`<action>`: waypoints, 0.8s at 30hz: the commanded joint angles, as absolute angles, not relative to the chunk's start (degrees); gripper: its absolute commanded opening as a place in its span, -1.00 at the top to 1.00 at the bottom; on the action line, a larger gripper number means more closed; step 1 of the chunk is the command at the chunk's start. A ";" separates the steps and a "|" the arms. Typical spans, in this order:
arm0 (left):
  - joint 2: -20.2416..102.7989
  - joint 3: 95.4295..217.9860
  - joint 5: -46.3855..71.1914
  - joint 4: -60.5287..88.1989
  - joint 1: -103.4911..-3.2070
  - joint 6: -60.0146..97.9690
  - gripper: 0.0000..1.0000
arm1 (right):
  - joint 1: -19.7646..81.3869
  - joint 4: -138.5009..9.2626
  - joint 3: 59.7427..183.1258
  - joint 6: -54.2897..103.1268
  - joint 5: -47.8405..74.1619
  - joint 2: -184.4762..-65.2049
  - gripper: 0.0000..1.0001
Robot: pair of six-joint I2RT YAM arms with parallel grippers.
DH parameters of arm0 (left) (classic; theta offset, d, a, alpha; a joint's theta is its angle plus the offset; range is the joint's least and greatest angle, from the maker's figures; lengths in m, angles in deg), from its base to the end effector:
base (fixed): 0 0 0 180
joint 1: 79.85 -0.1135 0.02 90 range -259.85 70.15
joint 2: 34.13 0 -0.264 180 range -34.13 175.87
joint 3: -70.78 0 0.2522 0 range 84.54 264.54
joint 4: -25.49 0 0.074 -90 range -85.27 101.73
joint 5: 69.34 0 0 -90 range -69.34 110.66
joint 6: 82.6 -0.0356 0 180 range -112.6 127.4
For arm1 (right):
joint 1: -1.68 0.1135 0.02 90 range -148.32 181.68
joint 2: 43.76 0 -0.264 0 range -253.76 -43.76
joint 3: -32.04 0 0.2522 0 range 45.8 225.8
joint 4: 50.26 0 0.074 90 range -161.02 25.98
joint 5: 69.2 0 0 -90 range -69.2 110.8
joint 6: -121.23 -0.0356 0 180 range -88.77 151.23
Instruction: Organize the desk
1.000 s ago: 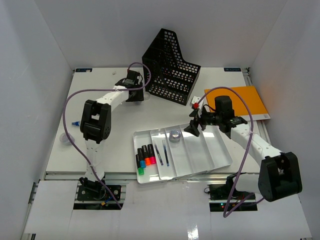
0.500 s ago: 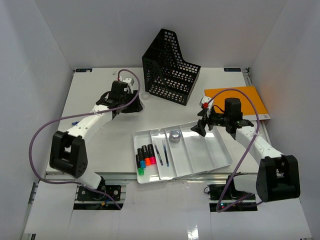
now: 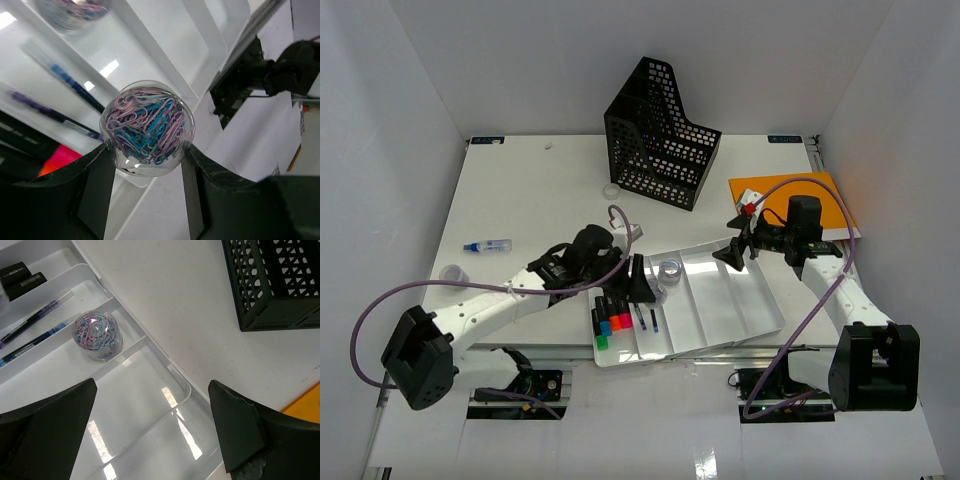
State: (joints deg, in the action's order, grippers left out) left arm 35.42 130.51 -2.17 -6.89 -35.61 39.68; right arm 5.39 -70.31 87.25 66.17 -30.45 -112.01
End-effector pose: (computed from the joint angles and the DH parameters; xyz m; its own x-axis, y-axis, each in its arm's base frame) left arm 0.1733 -0.1881 0.2461 -0.8602 0.1507 -0.4871 0.4607 0.6390 -0.6160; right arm 0.2462 0.0438 0.2492 -0.0500 -0.3625 -0.9307 -0.8797 0.4571 -0.1308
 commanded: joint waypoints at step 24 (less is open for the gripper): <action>58.19 147.56 16.53 -7.99 -22.32 42.41 -0.69 | -0.69 -68.88 85.54 64.46 -37.54 -109.40 -0.99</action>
